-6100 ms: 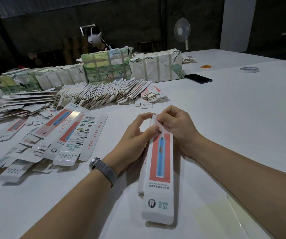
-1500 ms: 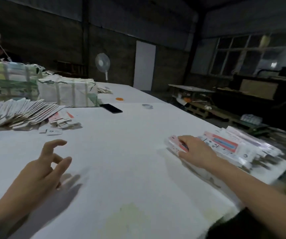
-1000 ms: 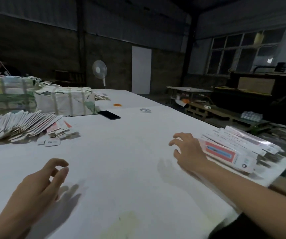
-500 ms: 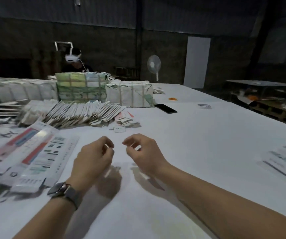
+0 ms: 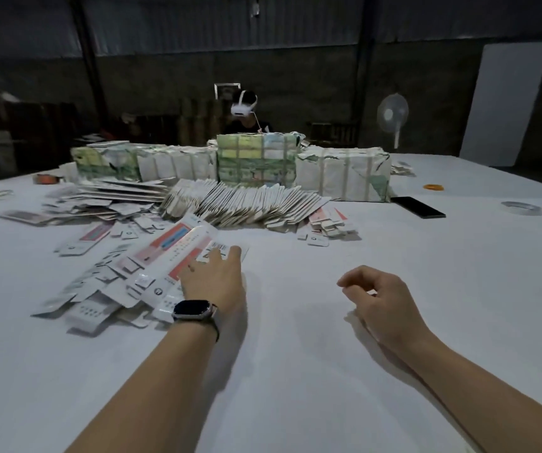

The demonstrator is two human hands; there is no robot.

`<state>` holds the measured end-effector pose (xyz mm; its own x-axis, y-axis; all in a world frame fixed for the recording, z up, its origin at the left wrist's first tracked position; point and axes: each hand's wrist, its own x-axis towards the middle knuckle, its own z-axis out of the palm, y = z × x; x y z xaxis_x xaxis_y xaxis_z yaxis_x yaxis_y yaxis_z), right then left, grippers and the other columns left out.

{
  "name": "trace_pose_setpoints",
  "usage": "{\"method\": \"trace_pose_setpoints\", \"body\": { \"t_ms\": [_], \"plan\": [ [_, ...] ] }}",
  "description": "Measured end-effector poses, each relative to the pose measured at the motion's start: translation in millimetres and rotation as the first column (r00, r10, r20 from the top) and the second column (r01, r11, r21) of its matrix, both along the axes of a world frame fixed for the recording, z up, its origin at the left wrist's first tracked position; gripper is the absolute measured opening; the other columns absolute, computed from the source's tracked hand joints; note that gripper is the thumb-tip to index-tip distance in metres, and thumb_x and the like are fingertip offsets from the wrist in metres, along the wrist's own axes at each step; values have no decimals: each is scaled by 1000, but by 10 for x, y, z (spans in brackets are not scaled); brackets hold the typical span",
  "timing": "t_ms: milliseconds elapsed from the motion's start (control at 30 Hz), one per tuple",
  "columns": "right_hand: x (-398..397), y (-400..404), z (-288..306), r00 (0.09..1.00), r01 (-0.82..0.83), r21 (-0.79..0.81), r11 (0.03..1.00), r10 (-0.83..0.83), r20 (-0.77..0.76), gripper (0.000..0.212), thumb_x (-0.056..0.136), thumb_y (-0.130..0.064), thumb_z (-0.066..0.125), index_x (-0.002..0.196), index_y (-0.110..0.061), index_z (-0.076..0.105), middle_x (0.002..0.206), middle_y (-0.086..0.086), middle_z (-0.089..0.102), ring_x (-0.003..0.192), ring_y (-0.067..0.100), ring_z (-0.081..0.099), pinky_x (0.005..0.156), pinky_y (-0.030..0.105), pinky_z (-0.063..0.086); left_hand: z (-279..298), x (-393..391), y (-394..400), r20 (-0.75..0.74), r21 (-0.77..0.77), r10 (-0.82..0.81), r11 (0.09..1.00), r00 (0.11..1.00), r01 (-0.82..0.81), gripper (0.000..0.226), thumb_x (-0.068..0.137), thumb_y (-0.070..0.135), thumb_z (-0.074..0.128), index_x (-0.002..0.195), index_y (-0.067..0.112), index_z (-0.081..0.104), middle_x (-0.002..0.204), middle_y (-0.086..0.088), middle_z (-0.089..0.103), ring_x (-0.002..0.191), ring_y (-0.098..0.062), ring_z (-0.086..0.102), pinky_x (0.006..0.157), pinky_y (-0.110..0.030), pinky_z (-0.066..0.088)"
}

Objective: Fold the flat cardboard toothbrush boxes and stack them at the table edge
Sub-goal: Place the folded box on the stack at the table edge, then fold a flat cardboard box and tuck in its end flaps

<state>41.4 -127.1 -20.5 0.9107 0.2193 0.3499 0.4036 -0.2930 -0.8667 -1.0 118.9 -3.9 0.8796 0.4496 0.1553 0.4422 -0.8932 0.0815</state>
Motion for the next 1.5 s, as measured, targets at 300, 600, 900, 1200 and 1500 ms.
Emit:
{"method": "trace_pose_setpoints", "body": {
  "t_ms": [300,600,900,1200,1500],
  "plan": [
    [-28,2,14,1000,-1,27,1000,2,-30,30,88,-1,60,74,-25,71,70,-8,65,49,3,49,57,23,41,121,-54,12,23,-120,-81,989,996,83,48,90,32,57,136,31,42,132,-4,47,116,-30,55,96,-48,45],
    [-14,-9,24,999,-1,28,1000,2,-53,30,88,-2,60,74,-26,71,70,-7,65,54,11,53,61,28,46,239,-170,-239,36,-17,-278,960,960,278,46,96,20,47,141,20,36,126,-11,53,111,-36,56,82,-43,48],
    [10,43,27,989,-71,208,976,96,-114,17,100,-17,55,97,-29,66,72,-6,64,67,9,57,55,22,45,505,-304,-673,583,-477,-242,671,775,568,66,94,7,61,143,40,32,96,19,58,71,-1,70,47,-19,55],
    [-74,-12,104,968,-139,294,946,192,-162,25,106,-27,43,110,-21,68,81,0,75,78,22,75,65,28,60,62,-158,-1031,505,-848,-27,169,863,502,20,108,24,43,111,36,58,80,9,76,73,-13,77,52,-21,56],
    [-131,34,105,964,-144,373,917,214,-156,25,105,-33,44,102,-29,69,81,-1,75,77,22,75,63,23,57,-40,-122,-1000,468,-874,-26,135,883,467,14,107,33,46,120,39,48,82,-3,76,75,-19,77,57,-25,58]
  ]
}}
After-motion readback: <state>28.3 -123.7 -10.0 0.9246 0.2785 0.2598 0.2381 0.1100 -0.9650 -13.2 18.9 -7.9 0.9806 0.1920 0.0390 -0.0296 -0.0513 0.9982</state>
